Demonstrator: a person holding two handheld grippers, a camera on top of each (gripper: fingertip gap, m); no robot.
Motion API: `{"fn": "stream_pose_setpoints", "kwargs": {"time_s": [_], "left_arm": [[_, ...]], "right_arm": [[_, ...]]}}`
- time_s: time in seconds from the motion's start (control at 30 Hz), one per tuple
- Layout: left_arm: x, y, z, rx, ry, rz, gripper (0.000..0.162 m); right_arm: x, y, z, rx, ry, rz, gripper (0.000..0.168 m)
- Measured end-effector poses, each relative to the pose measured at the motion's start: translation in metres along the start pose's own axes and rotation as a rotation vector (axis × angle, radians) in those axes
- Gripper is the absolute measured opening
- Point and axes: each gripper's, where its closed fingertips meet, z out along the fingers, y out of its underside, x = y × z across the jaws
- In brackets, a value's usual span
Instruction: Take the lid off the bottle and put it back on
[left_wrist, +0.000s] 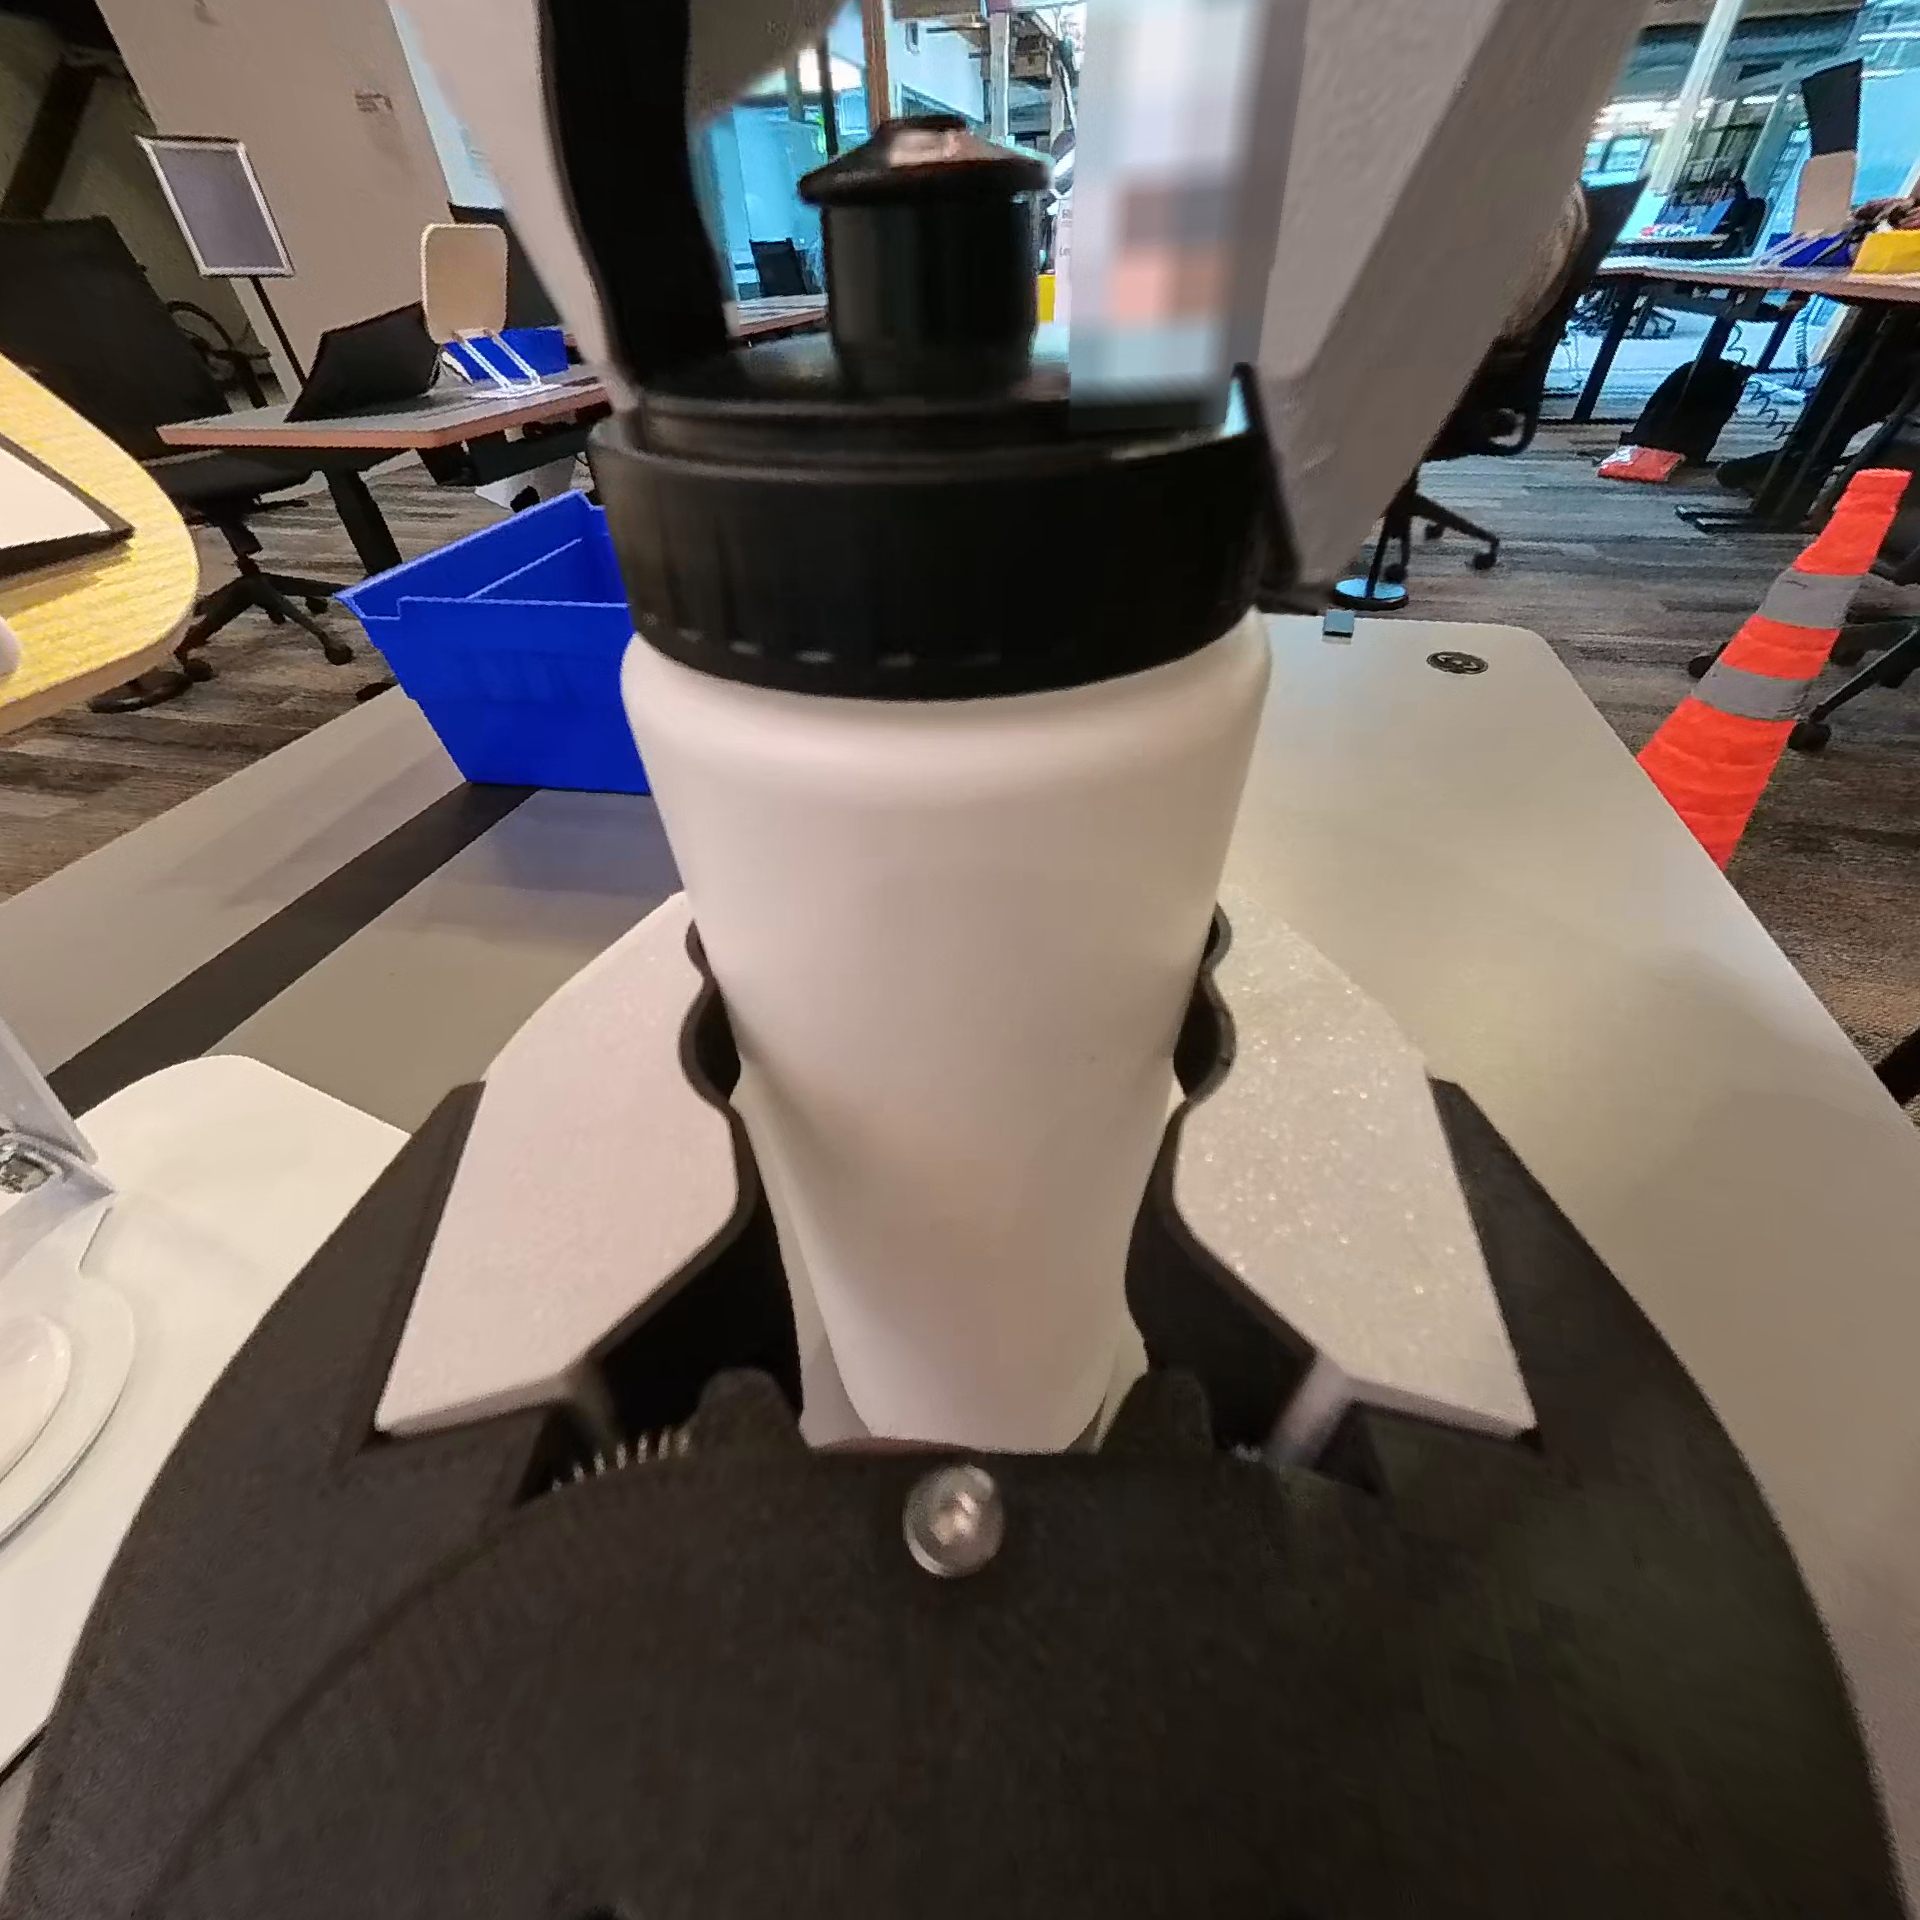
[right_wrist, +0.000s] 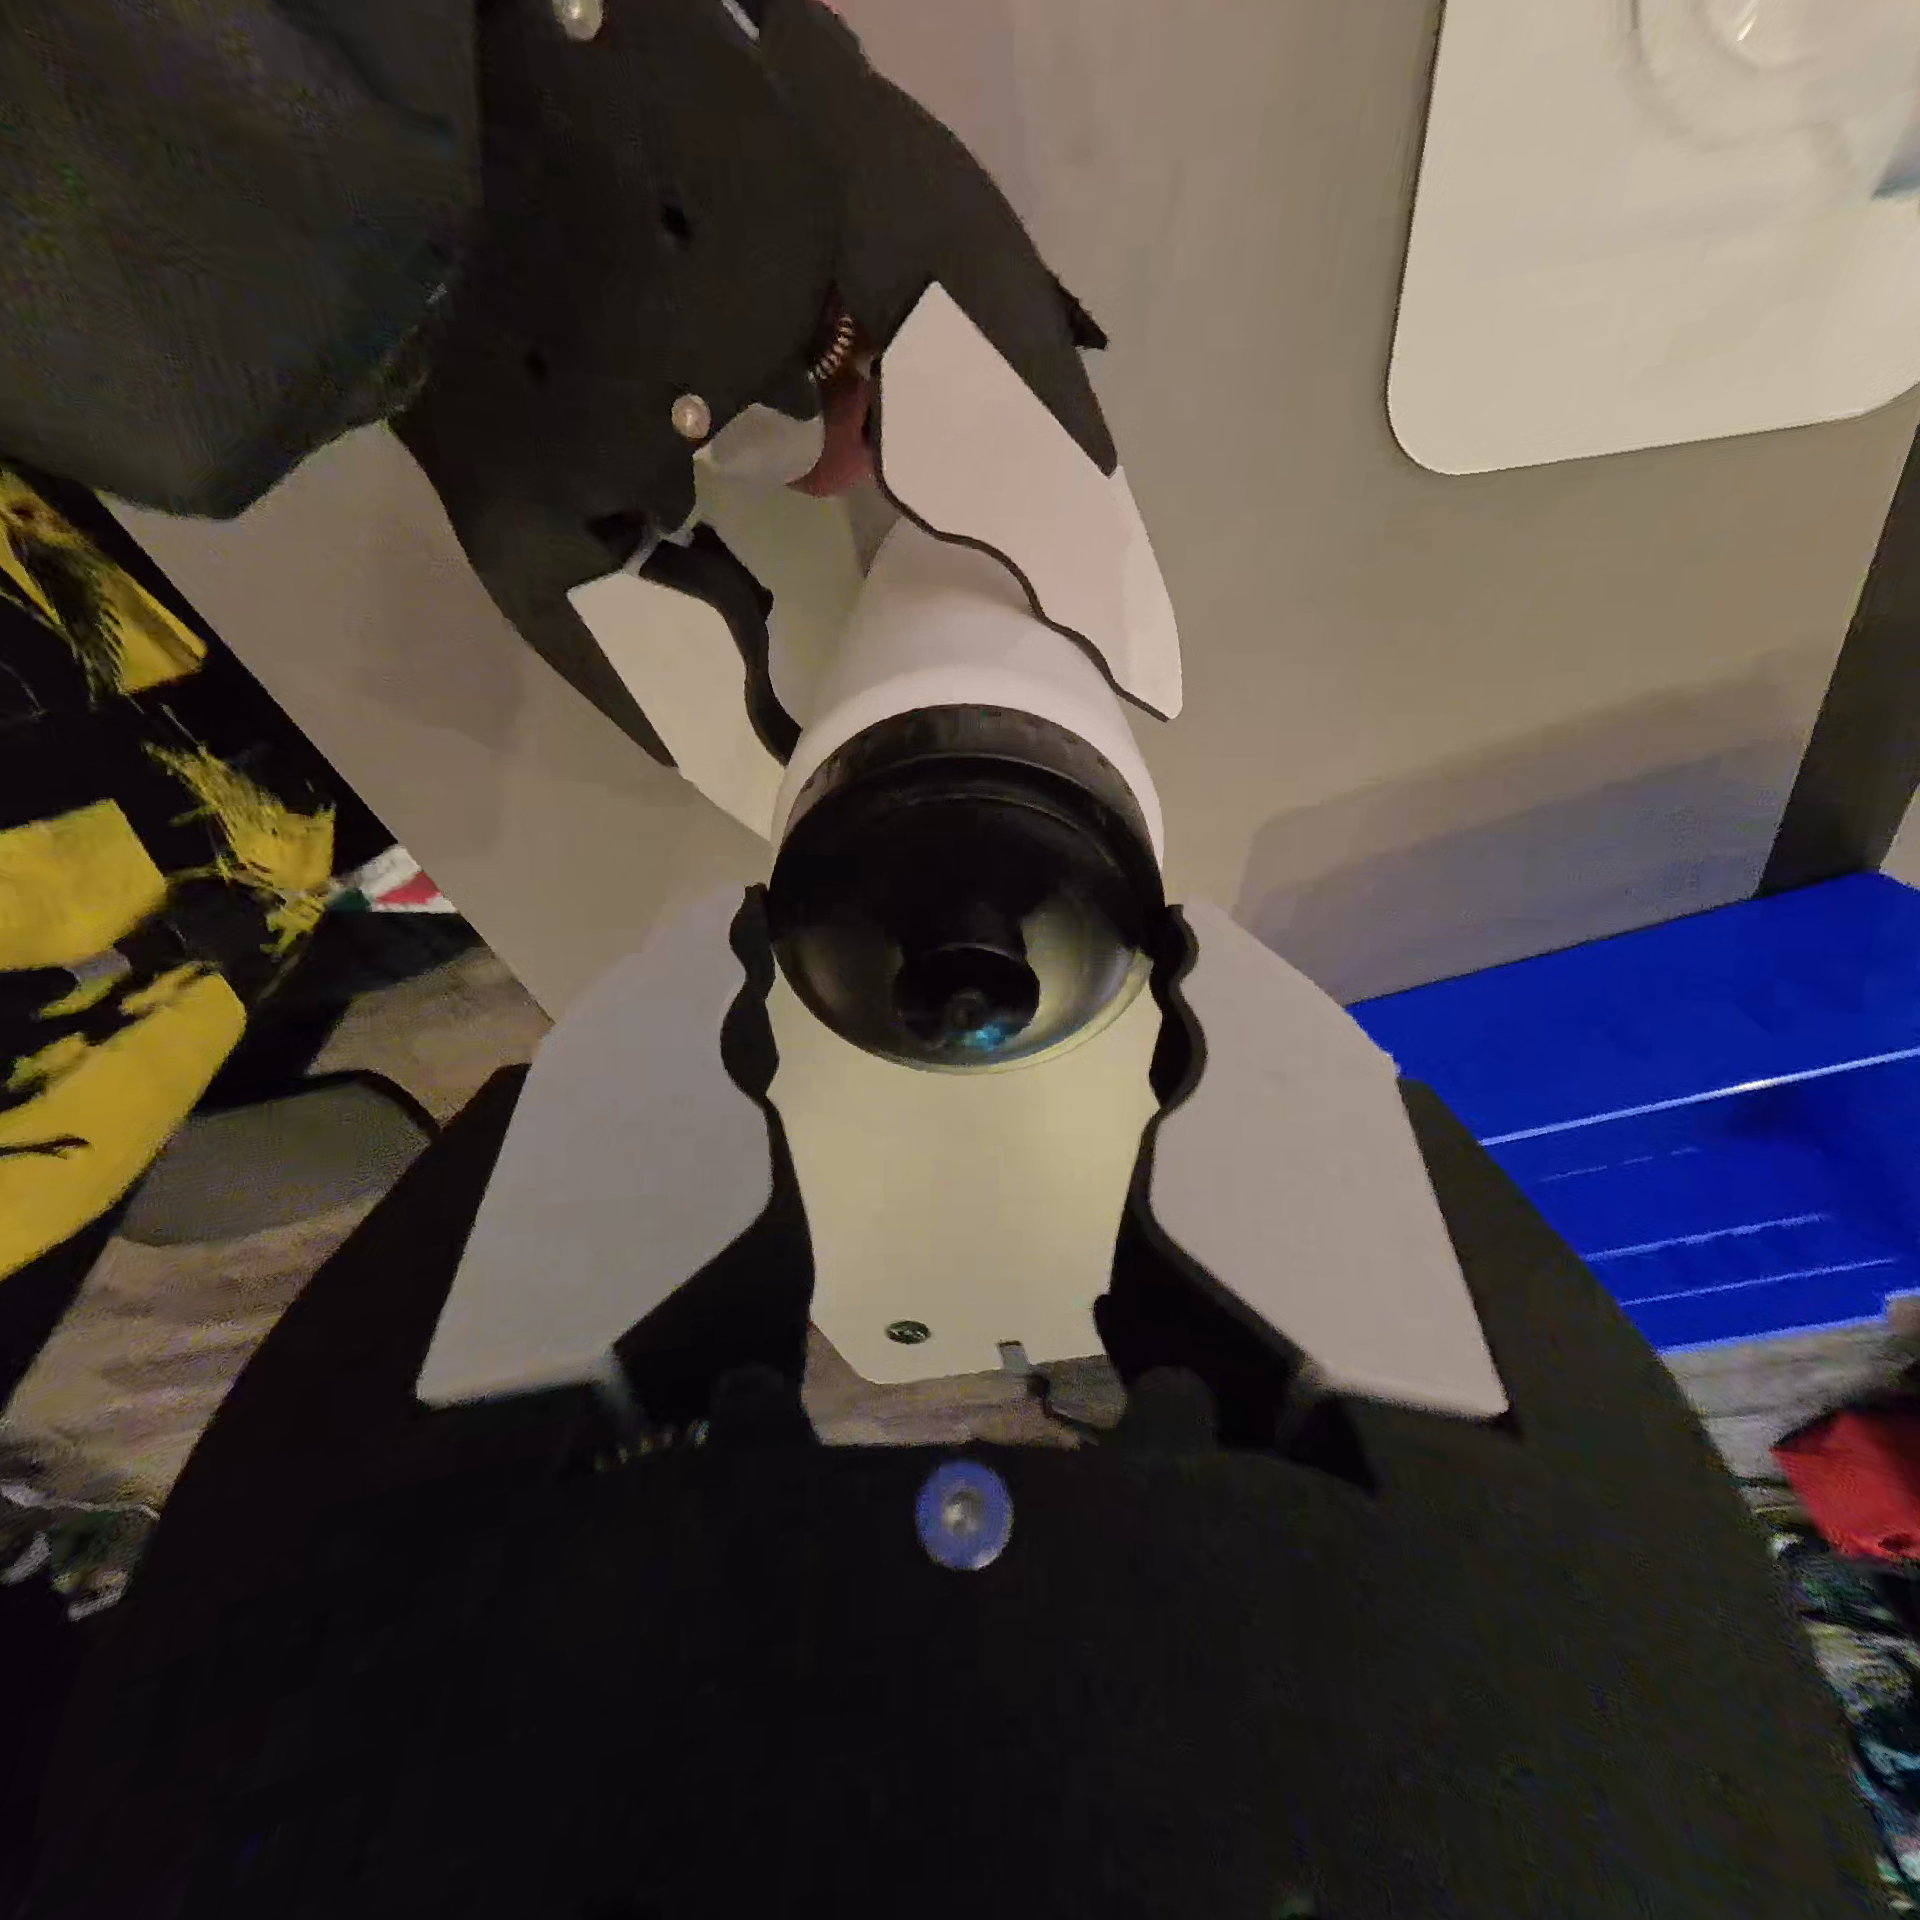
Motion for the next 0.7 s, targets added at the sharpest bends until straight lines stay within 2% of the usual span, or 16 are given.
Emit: {"fn": "stream_pose_setpoints", "kwargs": {"time_s": [0.03, 0.07, 0.13, 0.17, 0.23, 0.33, 0.37, 0.47, 0.53, 0.67, 0.7], "left_arm": [[0.0003, 0.0000, -0.0005, 0.001, 0.002, 0.002, 0.084], [0.0003, 0.0000, -0.0005, 0.000, 0.001, 0.002, 0.084], [0.0002, 0.0000, -0.0006, 0.000, 0.001, 0.002, 0.084], [0.0002, 0.0000, -0.0004, 0.000, 0.000, 0.002, 0.084], [0.0000, 0.0000, -0.0005, -0.001, 0.000, 0.001, 0.084], [-0.0003, -0.0001, 0.0003, -0.001, -0.001, -0.002, 0.084], [-0.0003, -0.0001, 0.0001, 0.000, 0.000, -0.001, 0.084], [0.0002, -0.0001, -0.0004, 0.001, 0.001, 0.003, 0.084], [0.0002, 0.0000, -0.0004, 0.000, 0.001, 0.003, 0.084], [0.0001, -0.0002, -0.0002, 0.002, 0.001, 0.002, 0.084], [0.0001, -0.0002, -0.0002, 0.003, 0.001, 0.002, 0.084]], "right_arm": [[0.0017, -0.0016, -0.0012, 0.002, 0.013, -0.063, 0.075], [0.0050, -0.0050, -0.0030, 0.019, 0.048, -0.114, 0.090], [0.0018, -0.0039, -0.0032, 0.001, 0.064, -0.210, 0.082], [0.0003, -0.0029, -0.0011, -0.014, 0.066, -0.237, 0.070], [0.0001, -0.0045, 0.0036, -0.011, 0.062, -0.182, 0.073], [0.0007, -0.0074, 0.0033, 0.023, 0.003, 0.067, 0.072], [0.0007, -0.0088, 0.0033, 0.034, -0.007, 0.093, 0.072], [-0.0008, -0.0077, 0.0023, 0.020, -0.013, -0.007, 0.073], [0.0034, -0.0104, 0.0000, 0.031, 0.045, -0.150, 0.096], [0.0004, -0.0010, 0.0012, -0.039, 0.052, -0.282, 0.072], [0.0005, -0.0013, 0.0021, -0.035, 0.049, -0.270, 0.073]]}}
